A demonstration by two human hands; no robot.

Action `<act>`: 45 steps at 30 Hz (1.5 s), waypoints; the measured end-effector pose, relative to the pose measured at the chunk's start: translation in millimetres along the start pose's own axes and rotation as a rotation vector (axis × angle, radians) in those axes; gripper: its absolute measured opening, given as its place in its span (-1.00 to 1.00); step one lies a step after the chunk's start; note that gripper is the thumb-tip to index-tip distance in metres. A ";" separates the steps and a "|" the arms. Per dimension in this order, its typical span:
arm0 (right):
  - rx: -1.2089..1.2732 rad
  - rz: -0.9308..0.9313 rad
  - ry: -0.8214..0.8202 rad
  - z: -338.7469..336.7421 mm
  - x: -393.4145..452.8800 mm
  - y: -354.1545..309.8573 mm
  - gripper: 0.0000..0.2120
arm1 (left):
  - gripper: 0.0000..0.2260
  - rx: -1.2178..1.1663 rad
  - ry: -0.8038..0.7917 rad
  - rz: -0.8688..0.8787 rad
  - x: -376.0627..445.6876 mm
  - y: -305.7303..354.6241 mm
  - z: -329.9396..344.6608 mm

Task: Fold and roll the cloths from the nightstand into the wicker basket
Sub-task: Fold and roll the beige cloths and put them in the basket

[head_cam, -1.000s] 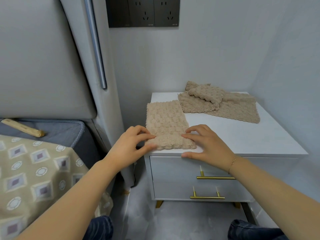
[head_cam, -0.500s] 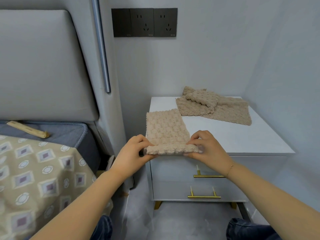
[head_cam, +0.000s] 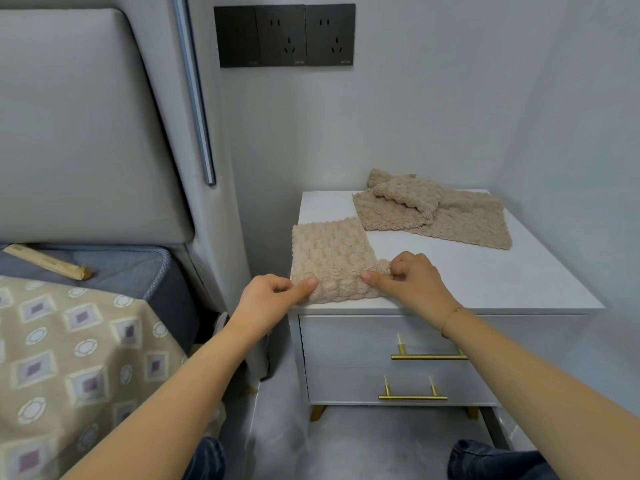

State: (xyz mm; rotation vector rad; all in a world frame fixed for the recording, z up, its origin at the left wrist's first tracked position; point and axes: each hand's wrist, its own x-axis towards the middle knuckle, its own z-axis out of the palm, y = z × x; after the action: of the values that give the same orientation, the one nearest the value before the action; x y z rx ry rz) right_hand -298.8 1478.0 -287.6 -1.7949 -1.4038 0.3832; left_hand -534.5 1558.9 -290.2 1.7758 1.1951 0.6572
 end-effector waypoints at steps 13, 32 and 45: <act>-0.231 -0.163 0.079 2.9 11.3 2.3 -0.52 | -0.61 0.531 0.271 0.273 12.8 3.7 -0.9; -0.225 -0.304 -0.258 -7.9 1.1 6.4 -0.38 | -0.36 0.547 -0.034 0.604 10.4 -8.1 -10.6; -0.155 -0.320 -0.131 -13.1 -23.9 9.4 -0.65 | -0.74 0.478 0.081 0.612 -18.1 -9.3 1.0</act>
State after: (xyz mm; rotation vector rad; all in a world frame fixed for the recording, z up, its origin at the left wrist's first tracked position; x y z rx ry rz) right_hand -291.9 1450.3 -292.0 -1.6498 -1.8229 0.2311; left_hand -545.1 1543.5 -298.1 2.5850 0.8962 0.8395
